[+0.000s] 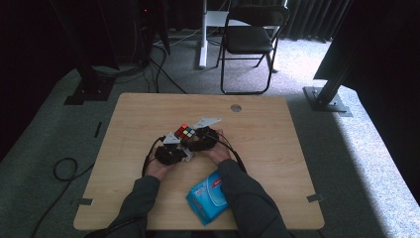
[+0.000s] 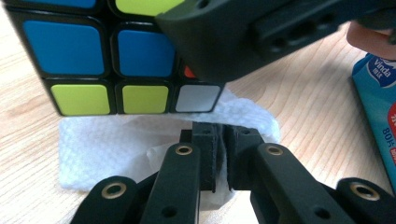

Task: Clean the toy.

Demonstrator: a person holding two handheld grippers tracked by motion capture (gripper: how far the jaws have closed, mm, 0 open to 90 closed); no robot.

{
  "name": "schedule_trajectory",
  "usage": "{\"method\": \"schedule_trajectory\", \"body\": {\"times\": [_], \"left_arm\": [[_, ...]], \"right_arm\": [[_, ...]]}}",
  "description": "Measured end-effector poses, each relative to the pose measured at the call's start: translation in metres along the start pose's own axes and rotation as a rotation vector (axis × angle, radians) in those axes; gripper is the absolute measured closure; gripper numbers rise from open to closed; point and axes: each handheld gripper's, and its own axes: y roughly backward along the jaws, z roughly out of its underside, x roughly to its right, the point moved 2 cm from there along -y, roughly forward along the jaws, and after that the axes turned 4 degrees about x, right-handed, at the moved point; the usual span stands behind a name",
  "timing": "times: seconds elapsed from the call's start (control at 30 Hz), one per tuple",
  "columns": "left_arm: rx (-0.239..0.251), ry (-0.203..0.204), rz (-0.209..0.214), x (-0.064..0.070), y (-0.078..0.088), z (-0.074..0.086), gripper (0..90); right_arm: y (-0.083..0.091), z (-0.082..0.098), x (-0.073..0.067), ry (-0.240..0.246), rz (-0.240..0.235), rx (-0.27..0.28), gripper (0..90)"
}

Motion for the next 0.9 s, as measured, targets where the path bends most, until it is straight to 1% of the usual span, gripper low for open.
{"method": "schedule_trajectory", "body": {"times": [0.27,0.33,0.4,0.47,0.6,0.77,0.9], "left_arm": [[-0.003,-0.002,-0.038,-0.003,0.005,0.003,84.0],[0.000,0.007,-0.047,-0.004,0.006,0.005,84.0],[0.003,0.012,-0.050,-0.005,0.008,0.008,84.0],[0.008,0.017,-0.054,-0.006,0.009,0.009,84.0],[0.015,0.025,-0.063,-0.007,0.012,0.011,84.0],[0.015,0.021,-0.074,-0.006,0.015,0.013,84.0],[0.014,0.020,-0.078,-0.007,0.017,0.015,83.9]], "right_arm": [[0.000,0.001,0.002,-0.014,0.027,-0.007,34.2],[-0.001,0.001,0.003,-0.019,0.043,-0.015,34.2],[-0.001,0.002,0.004,-0.023,0.071,-0.028,34.2],[-0.001,0.002,0.006,-0.031,0.083,-0.028,34.2],[-0.002,0.002,0.007,-0.027,0.113,-0.045,34.2],[-0.001,0.002,0.008,-0.028,0.140,-0.046,34.2],[0.002,0.001,0.013,-0.054,0.177,-0.036,34.2]]}}
